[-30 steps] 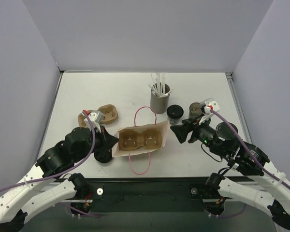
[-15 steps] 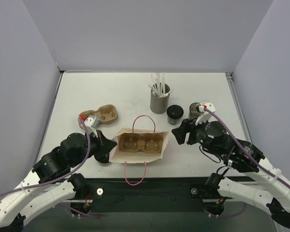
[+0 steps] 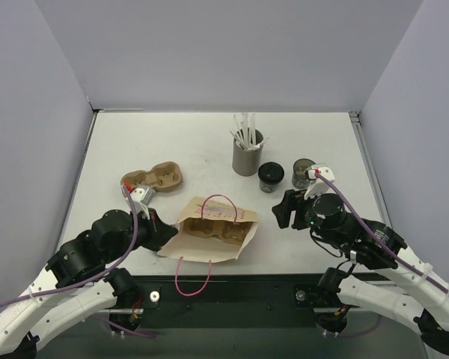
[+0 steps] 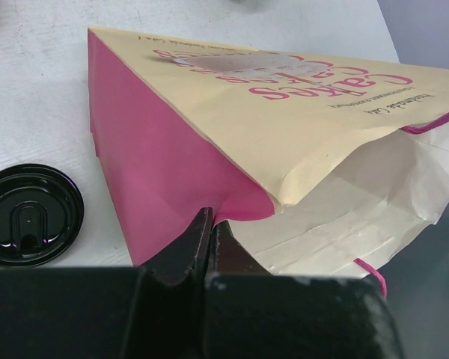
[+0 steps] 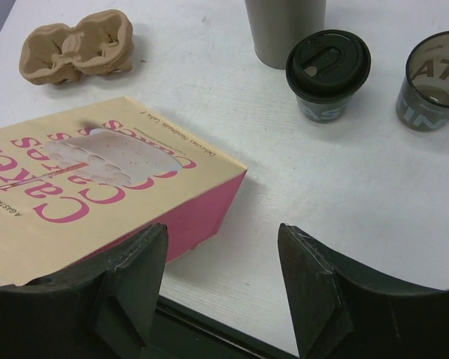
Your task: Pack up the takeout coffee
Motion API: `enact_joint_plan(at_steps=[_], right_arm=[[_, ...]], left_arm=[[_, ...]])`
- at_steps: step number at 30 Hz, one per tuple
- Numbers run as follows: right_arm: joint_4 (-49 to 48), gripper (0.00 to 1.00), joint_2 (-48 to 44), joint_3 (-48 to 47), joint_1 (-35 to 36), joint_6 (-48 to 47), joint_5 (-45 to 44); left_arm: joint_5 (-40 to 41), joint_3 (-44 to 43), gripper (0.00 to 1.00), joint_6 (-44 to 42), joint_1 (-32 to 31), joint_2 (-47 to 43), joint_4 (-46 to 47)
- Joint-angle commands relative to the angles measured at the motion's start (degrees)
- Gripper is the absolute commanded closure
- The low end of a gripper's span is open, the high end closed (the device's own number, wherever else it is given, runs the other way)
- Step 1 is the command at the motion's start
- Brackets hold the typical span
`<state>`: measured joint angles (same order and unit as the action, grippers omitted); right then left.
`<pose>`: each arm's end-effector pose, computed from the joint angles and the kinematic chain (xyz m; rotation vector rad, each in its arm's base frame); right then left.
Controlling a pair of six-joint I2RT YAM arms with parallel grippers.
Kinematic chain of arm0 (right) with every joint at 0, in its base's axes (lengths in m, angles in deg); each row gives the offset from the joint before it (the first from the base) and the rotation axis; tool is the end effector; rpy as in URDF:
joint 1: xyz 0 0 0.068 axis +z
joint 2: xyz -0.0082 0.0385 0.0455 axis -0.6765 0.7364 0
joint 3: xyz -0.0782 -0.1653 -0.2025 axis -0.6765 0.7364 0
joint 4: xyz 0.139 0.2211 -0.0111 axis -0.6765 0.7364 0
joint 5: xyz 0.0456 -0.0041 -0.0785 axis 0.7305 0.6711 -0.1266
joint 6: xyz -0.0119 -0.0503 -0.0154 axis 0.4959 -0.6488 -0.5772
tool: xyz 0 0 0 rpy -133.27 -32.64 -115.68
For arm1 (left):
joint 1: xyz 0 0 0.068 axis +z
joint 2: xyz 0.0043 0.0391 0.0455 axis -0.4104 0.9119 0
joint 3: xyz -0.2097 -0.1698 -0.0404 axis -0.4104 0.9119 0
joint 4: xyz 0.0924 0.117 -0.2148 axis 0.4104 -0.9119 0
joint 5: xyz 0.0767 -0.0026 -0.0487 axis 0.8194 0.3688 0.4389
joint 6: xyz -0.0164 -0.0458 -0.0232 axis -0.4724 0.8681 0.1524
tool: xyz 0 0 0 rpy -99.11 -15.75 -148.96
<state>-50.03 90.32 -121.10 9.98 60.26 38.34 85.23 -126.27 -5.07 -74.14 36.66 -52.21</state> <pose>0.0956 0.1086 0.3728 -0.2104 1.8965 0.7103 0.0669 -0.0746 0.3188 0.1792 2.1372 -0.8455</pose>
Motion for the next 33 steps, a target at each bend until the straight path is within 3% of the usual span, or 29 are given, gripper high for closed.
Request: enact_joint_plan(at_steps=[1,4,10,13,19,28,31,33], right_arm=[[0.9,0.39,1.6,-1.6,0.1,0.3,-1.3],[1.0,0.4,2.5,-2.9,0.0,0.3,-2.1],[2.1,0.43,6.5,-8.8,0.1,0.8,-4.5],[4.4,0.44,9.2,-13.5,0.2,1.1,-4.9],[17.7,0.45,16.7,-27.6,0.4,8.9,-11.3],[37.2,0.43,26.3,-41.8,0.6,29.0,-5.8],[41.5,0.39,28.4,-43.4,0.5,33.9,-5.1],[41.1,0.38,28.5,-42.5,0.4,37.0,-2.5]], left_arm=[[-0.3,-0.9,1.0,-1.4,-0.2,1.3,-0.7],[0.5,-2.9,1.0,-1.7,-0.3,3.5,-0.5],[3.6,-17.9,1.0,-2.3,-0.1,16.3,-1.6],[1.3,-21.7,0.95,-1.2,-0.1,20.9,-0.2],[-0.2,-23.5,0.61,-1.2,-0.2,21.7,-2.1],[3.1,-23.8,0.48,-1.5,-0.1,20.6,-4.5],[8.2,-26.8,0.43,-2.9,-0.1,22.1,-7.4],[12.0,-29.1,0.34,-4.8,-0.1,22.8,-8.1]])
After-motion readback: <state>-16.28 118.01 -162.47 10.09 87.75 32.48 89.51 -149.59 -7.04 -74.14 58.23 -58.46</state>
